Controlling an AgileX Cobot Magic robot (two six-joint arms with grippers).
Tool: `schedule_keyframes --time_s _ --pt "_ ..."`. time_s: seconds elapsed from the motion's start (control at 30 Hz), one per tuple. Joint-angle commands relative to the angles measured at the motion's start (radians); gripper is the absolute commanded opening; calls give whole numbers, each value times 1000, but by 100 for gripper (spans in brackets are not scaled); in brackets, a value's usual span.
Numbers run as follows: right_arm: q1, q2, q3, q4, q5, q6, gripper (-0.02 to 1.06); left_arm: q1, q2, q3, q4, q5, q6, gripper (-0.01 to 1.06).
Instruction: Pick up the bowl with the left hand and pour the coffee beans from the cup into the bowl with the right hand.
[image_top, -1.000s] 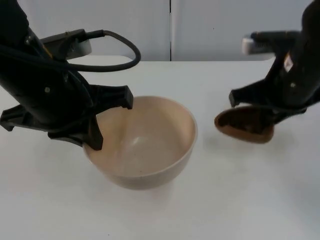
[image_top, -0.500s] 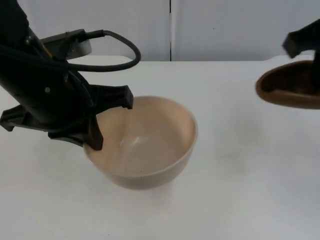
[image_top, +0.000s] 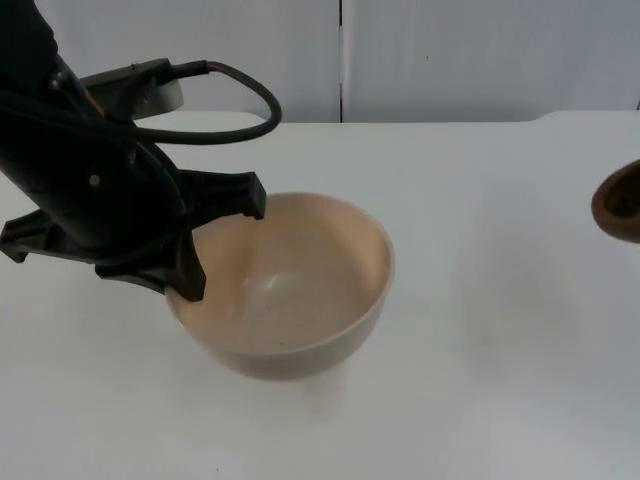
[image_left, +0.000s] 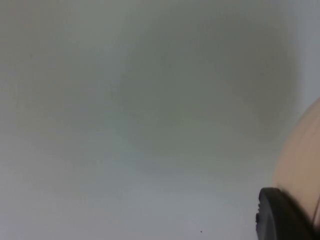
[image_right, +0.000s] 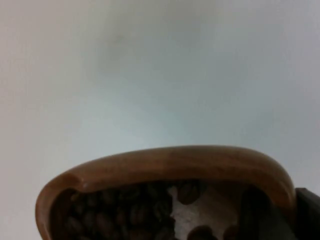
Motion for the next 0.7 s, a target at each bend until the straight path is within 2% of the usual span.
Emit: schedule_keyframes --time_s 0.0,0.1,0.2,0.37,0.53,0.67 --pt "5 -11 -4 57 5 -26 0 -7 -6 4 3 1 -6 0" --pt "5 -9 -19 97 1 -32 0 -7 -6 4 3 1 -6 0" --pt "7 -9 -44 99 1 -32 0 -7 -6 4 3 1 -6 0" --pt "10 32 -135 136 45 -32 0 -7 -6 4 3 1 -6 0" --pt "69 131 -241 136 45 -32 0 -7 -6 4 3 1 -6 0" --pt "160 244 -371 108 45 -32 0 -7 -6 4 1 1 -6 0"
